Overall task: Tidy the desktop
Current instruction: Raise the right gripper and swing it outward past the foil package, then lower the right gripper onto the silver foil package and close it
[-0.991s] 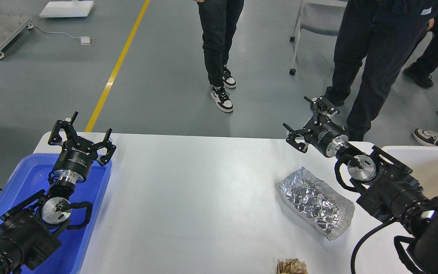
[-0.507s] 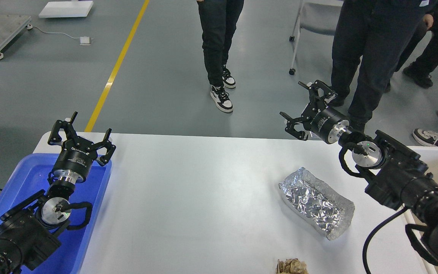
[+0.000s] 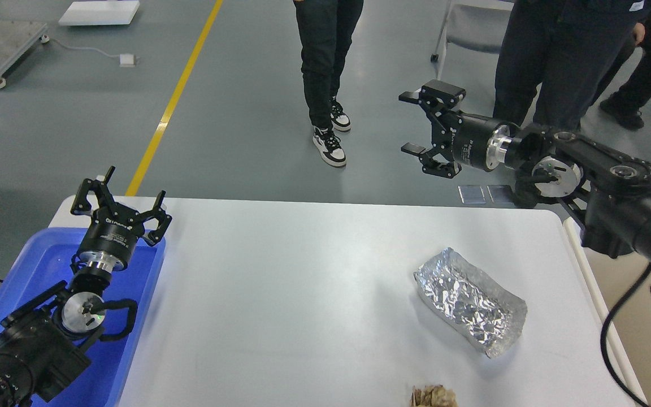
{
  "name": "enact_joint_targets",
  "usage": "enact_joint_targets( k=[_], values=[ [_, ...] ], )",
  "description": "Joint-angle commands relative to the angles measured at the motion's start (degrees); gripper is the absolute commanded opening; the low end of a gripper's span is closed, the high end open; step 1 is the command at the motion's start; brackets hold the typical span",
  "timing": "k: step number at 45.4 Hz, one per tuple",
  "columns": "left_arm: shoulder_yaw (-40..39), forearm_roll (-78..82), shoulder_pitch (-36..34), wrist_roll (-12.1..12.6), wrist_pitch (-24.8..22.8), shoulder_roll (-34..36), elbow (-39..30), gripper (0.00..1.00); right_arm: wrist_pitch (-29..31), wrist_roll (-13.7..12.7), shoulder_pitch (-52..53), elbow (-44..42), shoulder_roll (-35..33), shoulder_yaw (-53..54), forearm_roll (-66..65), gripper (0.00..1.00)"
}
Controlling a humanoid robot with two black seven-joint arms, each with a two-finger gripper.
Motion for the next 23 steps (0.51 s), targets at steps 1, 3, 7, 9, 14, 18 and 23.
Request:
enact_joint_targets(
  k=[1, 3, 7, 9, 14, 18, 23],
  values=[
    [0.0, 0.0, 0.0, 0.0, 0.0, 0.0, 0.0, 1.00, -0.2, 0.5, 2.2, 6.3, -5.5, -10.5, -24.9, 1.00],
    [0.0, 0.0, 0.0, 0.0, 0.0, 0.0, 0.0, 1.00, -0.5, 0.6, 2.0, 7.2, -6.6, -12.2, -28.2, 1.00],
    [0.0, 0.0, 0.0, 0.0, 0.0, 0.0, 0.0, 1.00, -0.9, 0.7, 1.5, 9.3, -8.8, -14.8, -33.0, 1.00],
    [0.0, 0.0, 0.0, 0.0, 0.0, 0.0, 0.0, 1.00, -1.2, 0.7, 1.2, 10.0, -9.7, -15.9, -34.5, 1.00],
    [0.0, 0.0, 0.0, 0.0, 0.0, 0.0, 0.0, 1.00, -3.4, 0.7, 0.8, 10.4, -11.4, -19.7, -37.3, 1.00],
    [0.0, 0.0, 0.0, 0.0, 0.0, 0.0, 0.0, 1.00, -5.7, 2.1, 0.5, 10.8, -12.5, -24.0, -38.7, 1.00],
    [0.0, 0.0, 0.1, 0.0, 0.0, 0.0, 0.0, 1.00, -9.7, 3.8, -0.1, 12.9, -14.6, -30.5, -40.0, 1.00]
  ],
)
